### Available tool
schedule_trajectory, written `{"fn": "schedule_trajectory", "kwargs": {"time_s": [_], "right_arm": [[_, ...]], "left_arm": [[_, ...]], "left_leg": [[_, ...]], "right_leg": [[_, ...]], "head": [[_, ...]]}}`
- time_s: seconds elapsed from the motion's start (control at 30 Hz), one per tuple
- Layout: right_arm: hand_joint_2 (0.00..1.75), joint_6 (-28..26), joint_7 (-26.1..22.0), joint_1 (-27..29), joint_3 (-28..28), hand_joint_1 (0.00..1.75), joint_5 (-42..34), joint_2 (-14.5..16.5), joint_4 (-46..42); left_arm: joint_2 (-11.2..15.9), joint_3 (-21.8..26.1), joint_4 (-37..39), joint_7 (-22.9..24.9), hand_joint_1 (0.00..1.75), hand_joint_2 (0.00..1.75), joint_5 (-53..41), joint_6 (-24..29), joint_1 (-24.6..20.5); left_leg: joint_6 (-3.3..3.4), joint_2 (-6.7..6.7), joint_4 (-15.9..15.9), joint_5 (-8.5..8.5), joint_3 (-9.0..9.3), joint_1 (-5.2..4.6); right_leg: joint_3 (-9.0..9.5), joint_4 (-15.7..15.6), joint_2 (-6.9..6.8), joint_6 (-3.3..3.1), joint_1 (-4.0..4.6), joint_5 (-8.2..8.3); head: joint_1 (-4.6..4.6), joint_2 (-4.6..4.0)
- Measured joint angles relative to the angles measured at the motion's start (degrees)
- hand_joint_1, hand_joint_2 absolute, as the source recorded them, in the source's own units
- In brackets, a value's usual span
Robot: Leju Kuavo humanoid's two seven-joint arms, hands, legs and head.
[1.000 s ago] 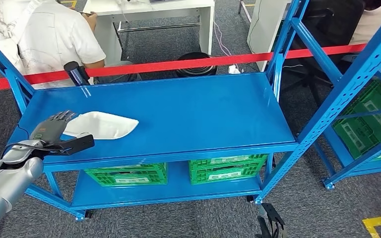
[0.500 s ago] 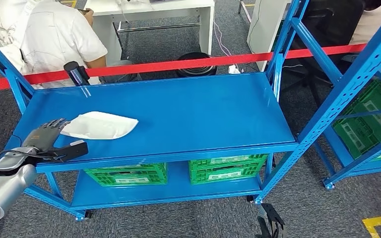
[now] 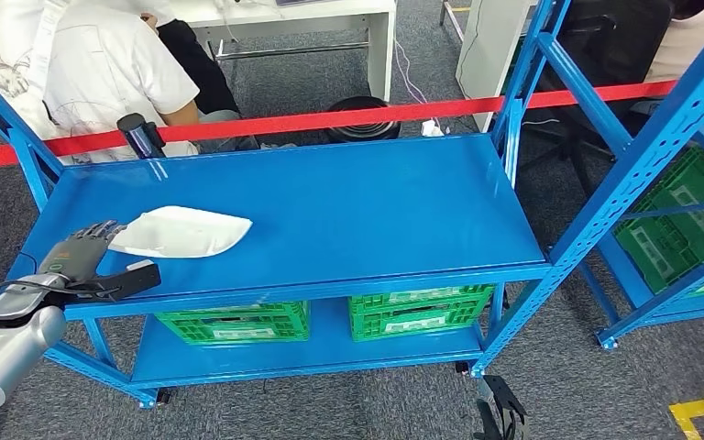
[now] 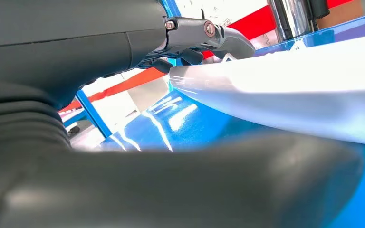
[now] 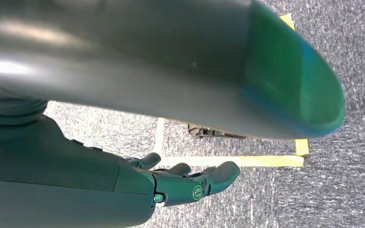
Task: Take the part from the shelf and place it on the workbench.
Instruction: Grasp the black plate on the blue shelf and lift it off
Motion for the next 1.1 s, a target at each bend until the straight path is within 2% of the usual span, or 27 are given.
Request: {"fn": "schedule_trajectory", "kwargs": {"time_s": [0.53,1.1], "right_arm": [[0.0,-0.07,-0.25,-0.01,-0.15,0.0,-0.19,-0.01,0.0],[0.0,0.01,-0.54,-0.02,-0.71,0.0,-0.21,0.0,0.0]], "left_arm": [[-1.09,0.03,-0.83,-0.71,0.0,1.75,1.36,0.48,-0.02],[-3.73,0.75,-1.71,-3.08,0.0,1.75,3.28,6.1,0.22]], "left_leg": [[0.0,0.0,0.0,0.0,0.0,0.0],[0.0,-0.01,0.0,0.0,0.0,0.0]], "right_leg": [[0.01,-0.02,0.0,0.0,0.0,0.0],[0.03,-0.02,-0.01,0.0,0.0,0.0]], "head": [[-0.01,0.0],[0.0,0.0]]}}
